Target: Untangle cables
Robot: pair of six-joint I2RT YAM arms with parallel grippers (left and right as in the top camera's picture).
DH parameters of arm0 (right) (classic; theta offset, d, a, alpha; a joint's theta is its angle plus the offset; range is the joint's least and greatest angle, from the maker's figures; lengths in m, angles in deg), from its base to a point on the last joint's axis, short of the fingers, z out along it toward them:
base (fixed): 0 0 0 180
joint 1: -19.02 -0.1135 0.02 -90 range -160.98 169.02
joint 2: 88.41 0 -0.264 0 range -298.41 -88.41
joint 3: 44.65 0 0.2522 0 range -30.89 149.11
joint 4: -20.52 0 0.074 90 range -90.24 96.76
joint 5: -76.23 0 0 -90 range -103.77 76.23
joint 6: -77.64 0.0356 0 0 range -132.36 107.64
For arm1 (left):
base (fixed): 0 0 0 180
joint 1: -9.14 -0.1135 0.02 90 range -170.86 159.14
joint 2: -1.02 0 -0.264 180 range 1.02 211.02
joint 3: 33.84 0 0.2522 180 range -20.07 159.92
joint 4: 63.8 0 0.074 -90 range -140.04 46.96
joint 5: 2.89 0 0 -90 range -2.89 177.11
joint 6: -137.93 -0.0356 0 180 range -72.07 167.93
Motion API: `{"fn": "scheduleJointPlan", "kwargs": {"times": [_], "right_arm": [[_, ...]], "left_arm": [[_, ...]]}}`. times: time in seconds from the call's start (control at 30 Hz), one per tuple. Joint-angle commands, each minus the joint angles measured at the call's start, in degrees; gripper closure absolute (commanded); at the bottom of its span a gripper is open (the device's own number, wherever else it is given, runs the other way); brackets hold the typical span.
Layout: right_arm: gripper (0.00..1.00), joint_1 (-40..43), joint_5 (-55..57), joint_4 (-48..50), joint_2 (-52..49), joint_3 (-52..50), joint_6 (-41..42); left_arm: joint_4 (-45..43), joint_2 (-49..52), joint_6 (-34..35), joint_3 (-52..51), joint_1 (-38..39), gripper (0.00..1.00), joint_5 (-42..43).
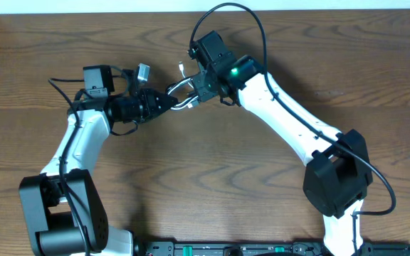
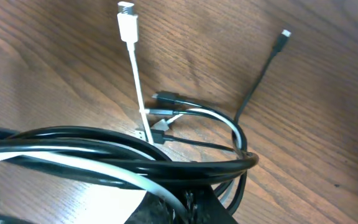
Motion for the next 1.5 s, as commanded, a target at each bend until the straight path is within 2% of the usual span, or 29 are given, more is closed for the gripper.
{"fn": "scheduleJointPlan", "kwargs": {"times": [0.0,0.23,0.37,0.47,0.53,0.63,0.73,0.87,0.93,1.03,1.13,1.2,1.3,1.37,1.47], "right_arm": [[0.99,12.66,25.4,-1.36,1.25,0.9,0.7],[0.99,15.56,25.35,-3.28,1.25,0.9,0.7],[0.99,17.09,24.72,-4.31,1.25,0.9,1.51],[0.99,17.46,19.17,-5.77,1.25,0.9,1.97],[0.96,17.35,13.14,-6.78,1.25,0.9,1.97],[0.84,17.38,0.76,-7.1,1.25,0.9,1.88],[0.76,17.35,-12.28,-7.04,1.25,0.9,-0.15],[0.64,17.18,-30.77,-7.08,1.25,0.9,-6.86],[0.58,16.57,-36.0,-7.1,1.25,0.9,-8.63],[0.55,14.93,-37.66,-7.06,1.25,0.87,-8.61],[0.4,12.33,-36.2,-6.99,1.25,0.7,-8.79],[0.36,11.23,-34.07,-7.04,1.25,0.61,-8.79],[0.36,9.18,-32.48,-6.34,1.11,0.15,-8.76],[0.39,7.58,-31.71,-5.29,0.79,0.0,-8.57],[0.41,5.86,-26.4,-4.24,0.35,-0.15,-6.32]], "left_arm": [[3.3,-0.55,7.54,-0.55,-4.13,0.93,-20.61],[5.6,-0.55,12.5,-0.55,-5.35,0.93,-27.39],[6.34,-0.55,13.57,-0.55,-7.17,0.93,-27.19],[6.29,-0.55,13.25,-0.55,-7.26,0.93,-25.83],[6.08,-0.55,11.91,-0.55,-7.08,0.93,-25.05],[5.11,-0.55,8.5,-0.55,-7.06,0.92,-22.51],[3.45,-0.55,2.99,-0.55,-7.06,0.92,-15.52],[2.4,-0.55,-3.23,-0.55,-7.04,0.92,-5.53],[2.19,-0.55,-5.16,-0.55,-6.95,0.92,-1.81],[1.9,-0.55,-7.89,-0.55,-6.19,0.91,2.05],[1.49,-0.57,-11.37,-0.55,-4.66,0.91,6.19],[1.44,-0.55,-12.39,-0.55,-4.07,0.91,7.52],[1.36,-0.55,-12.37,-0.55,-3.43,0.91,7.69],[1.33,-0.57,-12.44,-0.55,-3.04,0.91,7.96],[1.36,-0.55,-14.47,-0.55,-2.8,0.9,13.05]]}}
